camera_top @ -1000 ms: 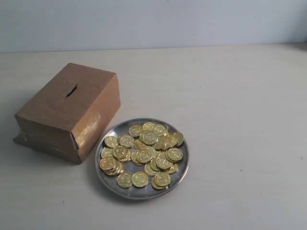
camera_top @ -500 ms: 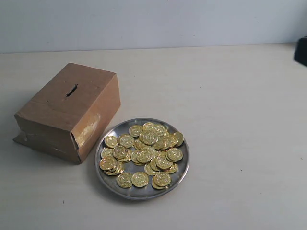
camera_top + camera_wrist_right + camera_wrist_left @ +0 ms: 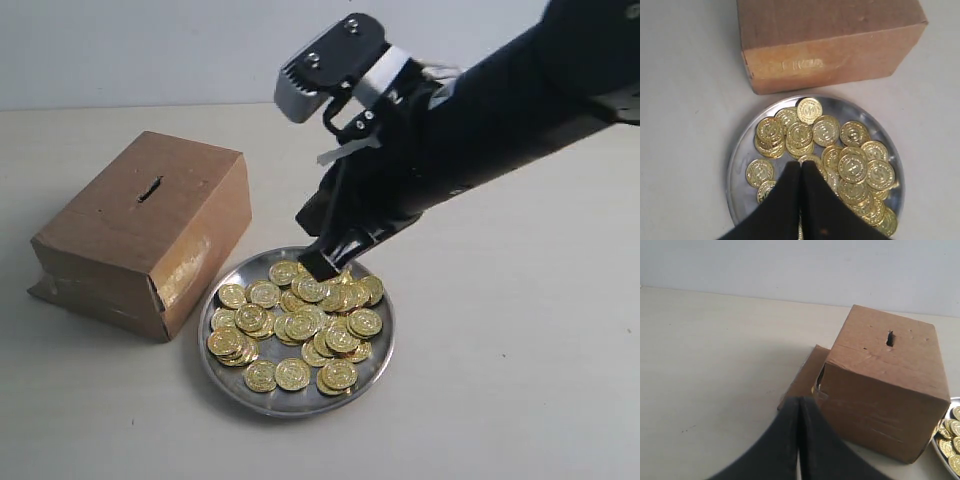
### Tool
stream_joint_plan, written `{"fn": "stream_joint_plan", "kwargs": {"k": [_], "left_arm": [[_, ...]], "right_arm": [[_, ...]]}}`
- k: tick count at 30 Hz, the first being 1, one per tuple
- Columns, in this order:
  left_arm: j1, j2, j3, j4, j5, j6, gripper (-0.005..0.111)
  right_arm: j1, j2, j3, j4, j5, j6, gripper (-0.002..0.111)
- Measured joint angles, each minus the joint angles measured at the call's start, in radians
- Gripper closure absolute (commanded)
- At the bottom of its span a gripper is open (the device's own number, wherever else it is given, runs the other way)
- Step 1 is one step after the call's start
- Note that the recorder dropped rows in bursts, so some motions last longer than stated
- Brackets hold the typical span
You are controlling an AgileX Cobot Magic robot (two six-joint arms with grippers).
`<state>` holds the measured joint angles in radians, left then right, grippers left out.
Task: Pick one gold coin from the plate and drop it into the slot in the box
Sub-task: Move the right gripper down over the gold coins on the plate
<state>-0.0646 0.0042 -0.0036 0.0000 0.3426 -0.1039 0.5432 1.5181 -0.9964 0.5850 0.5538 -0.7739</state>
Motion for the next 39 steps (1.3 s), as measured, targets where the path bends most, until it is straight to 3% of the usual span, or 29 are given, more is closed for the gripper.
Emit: {"fn": "stream_joint_plan", "kwargs": {"k": [9, 20, 24, 27, 39], "left_arm": [[0.0, 0.0, 0.0, 0.0, 0.0, 0.0, 0.107], [0.0, 0.0, 0.0, 0.0, 0.0, 0.0, 0.107], [0.0, 0.0, 0.0, 0.0, 0.0, 0.0, 0.107], [0.0, 0.0, 0.0, 0.0, 0.0, 0.0, 0.107], [0.0, 0.0, 0.0, 0.0, 0.0, 0.0, 0.107]], "right_arm": [[0.003, 0.207, -0.108, -0.106, 0.108, -0.003, 0.106], [0.003, 0.281, -0.11, -0.162, 0.23, -0.215, 0.083], [0.003, 0.308, -0.11, -0.163, 0.232, -0.256, 0.066], [0.006, 0.326, -0.11, -0.163, 0.229, -0.269, 0.059], [0.14, 0.367, -0.11, -0.194, 0.128, -0.322, 0.058]]}}
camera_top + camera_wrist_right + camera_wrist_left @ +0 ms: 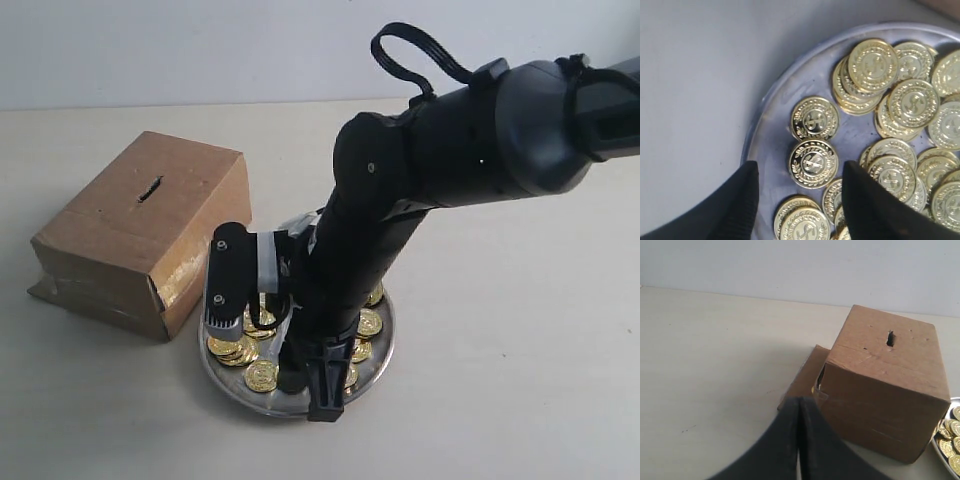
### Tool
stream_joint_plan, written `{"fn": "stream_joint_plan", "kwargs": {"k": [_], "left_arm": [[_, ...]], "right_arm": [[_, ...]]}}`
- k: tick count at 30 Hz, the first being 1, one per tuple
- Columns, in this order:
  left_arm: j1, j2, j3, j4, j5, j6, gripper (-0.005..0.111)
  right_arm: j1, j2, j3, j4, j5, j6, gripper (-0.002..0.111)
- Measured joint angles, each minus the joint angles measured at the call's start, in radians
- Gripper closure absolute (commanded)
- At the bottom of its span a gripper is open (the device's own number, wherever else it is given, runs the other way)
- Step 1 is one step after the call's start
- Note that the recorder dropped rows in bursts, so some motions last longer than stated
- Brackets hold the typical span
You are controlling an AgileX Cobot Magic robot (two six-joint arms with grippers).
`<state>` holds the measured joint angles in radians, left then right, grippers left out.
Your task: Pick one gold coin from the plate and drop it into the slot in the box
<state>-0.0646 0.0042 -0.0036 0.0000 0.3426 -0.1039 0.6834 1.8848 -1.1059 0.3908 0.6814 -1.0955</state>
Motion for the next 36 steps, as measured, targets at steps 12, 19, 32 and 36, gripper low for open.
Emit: {"fn": "stream_joint_plan", "kwargs": {"k": [12, 19, 32, 36], "left_arm": [[0.0, 0.0, 0.0, 0.0, 0.0, 0.0, 0.107], [0.0, 0.0, 0.0, 0.0, 0.0, 0.0, 0.107], [0.0, 0.0, 0.0, 0.0, 0.0, 0.0, 0.107], [0.0, 0.0, 0.0, 0.0, 0.0, 0.0, 0.107]], "right_arm": [[0.002, 0.05, 0.0, -0.005, -0.05, 0.018, 0.058], [0.002, 0.07, 0.0, -0.005, -0.075, 0.018, 0.058], [0.002, 0.087, -0.031, -0.012, -0.071, 0.057, 0.058], [0.002, 0.087, -0.076, -0.094, -0.028, 0.158, 0.058]]}}
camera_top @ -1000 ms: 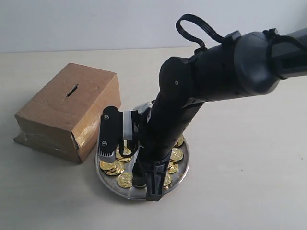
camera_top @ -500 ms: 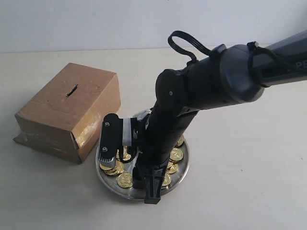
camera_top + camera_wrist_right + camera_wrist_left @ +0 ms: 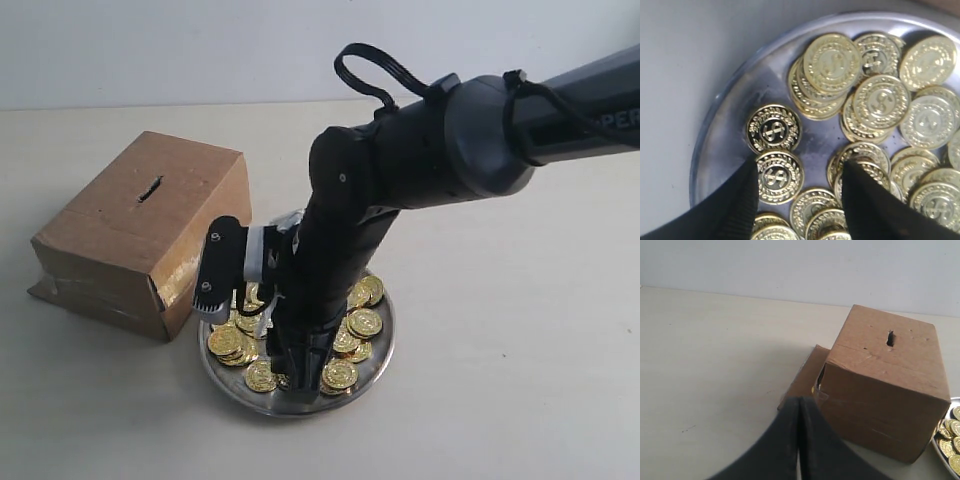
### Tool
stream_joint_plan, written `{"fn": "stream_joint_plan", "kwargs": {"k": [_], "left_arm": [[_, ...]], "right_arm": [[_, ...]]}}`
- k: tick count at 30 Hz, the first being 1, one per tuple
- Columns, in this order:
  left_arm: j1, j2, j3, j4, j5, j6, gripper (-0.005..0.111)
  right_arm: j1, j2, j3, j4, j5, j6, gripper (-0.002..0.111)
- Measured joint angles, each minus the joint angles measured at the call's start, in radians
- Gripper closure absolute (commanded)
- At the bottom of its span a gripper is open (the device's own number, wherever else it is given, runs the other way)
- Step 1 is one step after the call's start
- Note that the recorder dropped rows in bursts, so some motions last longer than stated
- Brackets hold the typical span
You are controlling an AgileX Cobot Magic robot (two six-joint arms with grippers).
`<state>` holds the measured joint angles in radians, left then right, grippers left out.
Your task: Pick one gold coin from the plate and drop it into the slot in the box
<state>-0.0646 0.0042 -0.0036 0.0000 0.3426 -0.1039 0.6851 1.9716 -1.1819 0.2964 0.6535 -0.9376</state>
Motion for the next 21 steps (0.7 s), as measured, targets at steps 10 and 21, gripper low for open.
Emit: {"fn": "stream_joint_plan", "kwargs": {"k": [10, 21], "left_arm": [[0.0, 0.0, 0.0, 0.0, 0.0, 0.0, 0.107], [0.0, 0.0, 0.0, 0.0, 0.0, 0.0, 0.107]], "right_arm": [[0.035, 0.0, -0.047, -0.081, 0.076, 0.121, 0.058], [0.058, 0.049, -0.048, -0.165, 0.076, 0.155, 0.058]]}}
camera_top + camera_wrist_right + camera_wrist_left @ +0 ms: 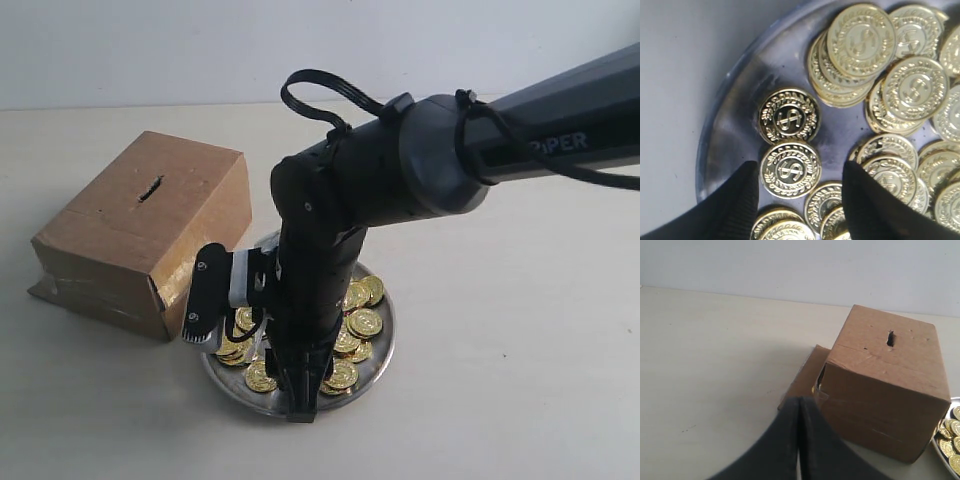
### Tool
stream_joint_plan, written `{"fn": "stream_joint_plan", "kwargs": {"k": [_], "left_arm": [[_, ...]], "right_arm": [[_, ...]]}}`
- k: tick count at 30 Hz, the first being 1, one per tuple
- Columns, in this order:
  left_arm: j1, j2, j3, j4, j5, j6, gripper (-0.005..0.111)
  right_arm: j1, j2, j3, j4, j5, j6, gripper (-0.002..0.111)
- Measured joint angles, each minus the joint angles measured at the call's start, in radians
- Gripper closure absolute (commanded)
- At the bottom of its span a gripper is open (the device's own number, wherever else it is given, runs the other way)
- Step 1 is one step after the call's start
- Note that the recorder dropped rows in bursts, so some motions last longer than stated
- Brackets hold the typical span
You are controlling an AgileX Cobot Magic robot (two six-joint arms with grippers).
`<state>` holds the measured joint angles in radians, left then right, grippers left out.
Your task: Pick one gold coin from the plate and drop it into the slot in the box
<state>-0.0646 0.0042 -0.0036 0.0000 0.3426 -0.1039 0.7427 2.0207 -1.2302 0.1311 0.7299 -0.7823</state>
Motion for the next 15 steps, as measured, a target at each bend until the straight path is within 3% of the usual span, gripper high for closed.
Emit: {"fn": "stream_joint_plan", "kwargs": {"k": [15], "left_arm": [[0.0, 0.0, 0.0, 0.0, 0.0, 0.0, 0.107]], "right_arm": [[0.0, 0.018, 0.0, 0.004, -0.002, 0.001, 0.058]]}}
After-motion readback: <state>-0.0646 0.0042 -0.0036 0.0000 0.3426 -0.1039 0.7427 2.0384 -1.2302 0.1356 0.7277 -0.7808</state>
